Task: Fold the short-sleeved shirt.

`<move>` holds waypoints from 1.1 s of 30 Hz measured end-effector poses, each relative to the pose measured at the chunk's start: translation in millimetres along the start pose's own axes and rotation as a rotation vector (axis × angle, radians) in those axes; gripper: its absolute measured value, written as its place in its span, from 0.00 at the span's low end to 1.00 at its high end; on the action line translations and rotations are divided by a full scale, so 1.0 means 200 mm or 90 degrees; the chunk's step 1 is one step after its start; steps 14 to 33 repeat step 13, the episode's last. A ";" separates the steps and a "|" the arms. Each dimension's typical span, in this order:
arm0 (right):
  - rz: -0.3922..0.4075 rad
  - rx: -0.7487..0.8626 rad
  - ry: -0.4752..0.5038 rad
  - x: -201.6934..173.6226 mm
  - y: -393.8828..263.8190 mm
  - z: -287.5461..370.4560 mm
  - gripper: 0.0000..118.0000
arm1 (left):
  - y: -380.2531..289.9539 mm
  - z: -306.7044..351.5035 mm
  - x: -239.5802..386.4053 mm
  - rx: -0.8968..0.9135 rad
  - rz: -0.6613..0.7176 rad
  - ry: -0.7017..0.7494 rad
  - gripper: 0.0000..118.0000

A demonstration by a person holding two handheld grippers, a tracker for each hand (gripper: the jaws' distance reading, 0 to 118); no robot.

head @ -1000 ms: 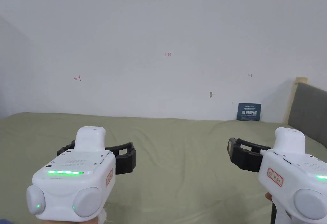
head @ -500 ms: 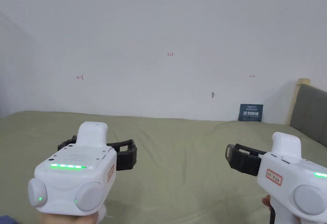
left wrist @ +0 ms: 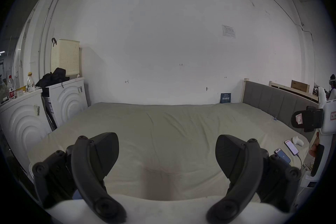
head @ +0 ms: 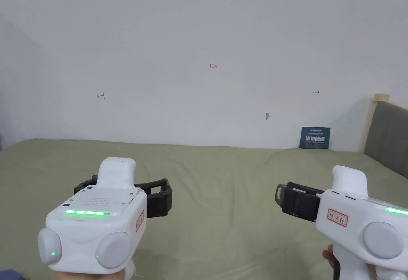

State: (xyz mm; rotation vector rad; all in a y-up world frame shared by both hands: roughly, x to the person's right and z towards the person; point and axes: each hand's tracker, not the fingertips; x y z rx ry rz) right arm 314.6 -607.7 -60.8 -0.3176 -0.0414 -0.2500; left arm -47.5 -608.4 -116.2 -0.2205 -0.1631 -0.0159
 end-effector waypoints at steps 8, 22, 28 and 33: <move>0.012 0.035 0.005 -0.01 -0.02 0.02 1.00 | -0.01 -0.01 0.00 -0.006 -0.001 -0.003 0.95; 0.063 0.088 0.023 -0.02 -0.05 0.04 1.00 | 0.00 -0.02 -0.01 -0.006 0.003 0.001 0.95; 0.063 0.088 0.023 -0.02 -0.05 0.04 1.00 | 0.00 -0.02 -0.01 -0.006 0.003 0.001 0.95; 0.063 0.088 0.023 -0.02 -0.05 0.04 1.00 | 0.00 -0.02 -0.01 -0.006 0.003 0.001 0.95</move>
